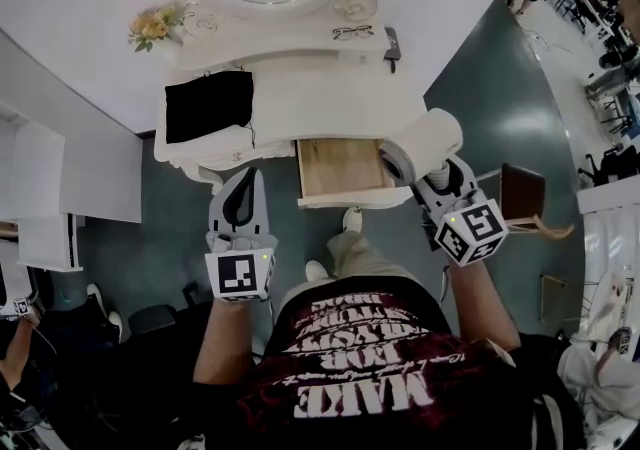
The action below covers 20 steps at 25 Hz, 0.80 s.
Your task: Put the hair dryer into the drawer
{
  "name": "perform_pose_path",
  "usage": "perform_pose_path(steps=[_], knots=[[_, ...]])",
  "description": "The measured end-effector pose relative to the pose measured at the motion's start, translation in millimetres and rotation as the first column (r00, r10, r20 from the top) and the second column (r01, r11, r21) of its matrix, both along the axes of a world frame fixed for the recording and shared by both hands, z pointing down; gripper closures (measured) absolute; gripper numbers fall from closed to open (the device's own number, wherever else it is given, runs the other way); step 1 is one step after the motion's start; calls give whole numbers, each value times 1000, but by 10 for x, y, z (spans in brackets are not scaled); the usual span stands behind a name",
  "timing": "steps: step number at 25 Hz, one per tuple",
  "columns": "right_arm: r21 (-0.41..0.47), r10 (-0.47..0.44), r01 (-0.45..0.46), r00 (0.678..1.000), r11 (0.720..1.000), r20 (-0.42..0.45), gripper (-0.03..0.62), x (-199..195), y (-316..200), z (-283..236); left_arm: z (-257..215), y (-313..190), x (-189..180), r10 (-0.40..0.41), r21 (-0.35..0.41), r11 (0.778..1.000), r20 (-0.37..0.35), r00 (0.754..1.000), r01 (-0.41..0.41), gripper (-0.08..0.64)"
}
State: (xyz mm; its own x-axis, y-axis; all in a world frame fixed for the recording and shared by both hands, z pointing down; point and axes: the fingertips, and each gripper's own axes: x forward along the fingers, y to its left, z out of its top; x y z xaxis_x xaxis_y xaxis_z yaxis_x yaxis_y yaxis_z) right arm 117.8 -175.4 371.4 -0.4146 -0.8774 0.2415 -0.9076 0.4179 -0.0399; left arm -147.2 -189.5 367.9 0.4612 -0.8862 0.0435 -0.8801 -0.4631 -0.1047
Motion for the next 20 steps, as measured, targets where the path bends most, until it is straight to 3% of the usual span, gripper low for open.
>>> perform_pose_path(steps=[9, 20], knots=[[-3, -75, 75, 997, 997, -5, 373, 45, -510, 172, 18, -371, 152, -45, 3, 999, 34, 998, 45, 555], [-125, -191, 186, 981, 975, -34, 373, -3, -1086, 938, 124, -825, 467, -45, -27, 999, 30, 999, 46, 555]])
